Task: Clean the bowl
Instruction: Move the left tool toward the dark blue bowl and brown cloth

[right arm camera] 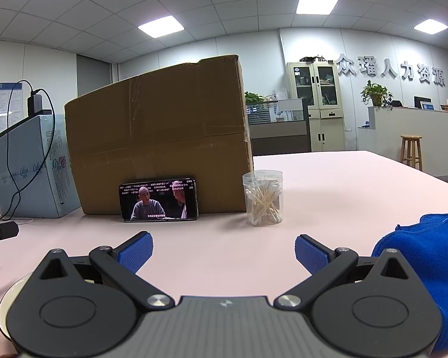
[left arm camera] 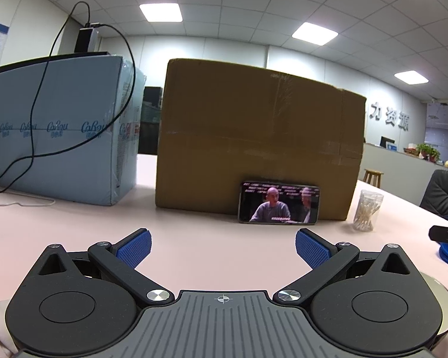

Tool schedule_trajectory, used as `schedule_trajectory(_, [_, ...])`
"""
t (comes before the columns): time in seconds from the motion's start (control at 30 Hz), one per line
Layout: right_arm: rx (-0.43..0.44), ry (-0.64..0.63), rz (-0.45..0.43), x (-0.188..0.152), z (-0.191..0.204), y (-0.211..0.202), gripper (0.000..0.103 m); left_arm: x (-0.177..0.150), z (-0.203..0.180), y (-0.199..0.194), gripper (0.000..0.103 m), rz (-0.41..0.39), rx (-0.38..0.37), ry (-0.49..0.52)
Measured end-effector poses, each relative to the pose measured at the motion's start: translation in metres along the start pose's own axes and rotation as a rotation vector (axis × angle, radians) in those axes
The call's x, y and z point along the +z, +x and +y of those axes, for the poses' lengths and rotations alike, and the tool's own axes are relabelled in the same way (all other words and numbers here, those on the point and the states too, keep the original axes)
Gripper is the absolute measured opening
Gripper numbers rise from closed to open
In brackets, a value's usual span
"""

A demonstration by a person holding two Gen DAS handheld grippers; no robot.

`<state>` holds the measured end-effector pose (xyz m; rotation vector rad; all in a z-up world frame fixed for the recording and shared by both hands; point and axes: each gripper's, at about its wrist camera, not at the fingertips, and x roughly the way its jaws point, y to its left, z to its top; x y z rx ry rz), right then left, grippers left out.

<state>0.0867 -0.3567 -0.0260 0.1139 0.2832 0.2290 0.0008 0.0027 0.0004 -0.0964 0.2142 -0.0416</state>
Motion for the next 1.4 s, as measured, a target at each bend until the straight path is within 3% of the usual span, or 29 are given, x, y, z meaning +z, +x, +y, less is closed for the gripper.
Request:
schedule_trajectory(0.3, [-0.001,-0.003,0.01,-0.002,-0.002,-0.004,0.103,0.0,-0.002,-0.002,0.103,-0.005,-0.073,0.011])
schedule_trajectory(0.5, [-0.012,-0.003,0.006,-0.002,-0.002,-0.005,0.103,-0.001,-0.016,-0.016,0.103,-0.082,-0.139,0.095])
schedule_trajectory(0.67, [-0.001,-0.03,-0.011,-0.002,0.004,-0.008,0.103,-0.003,-0.032,-0.021,0.103,-0.087,-0.179,0.179])
schedule_trajectory(1.4, [0.071,-0.063,-0.075,-0.004,0.006,-0.025,0.103,-0.004,-0.046,-0.019,0.103,-0.025,-0.163,0.246])
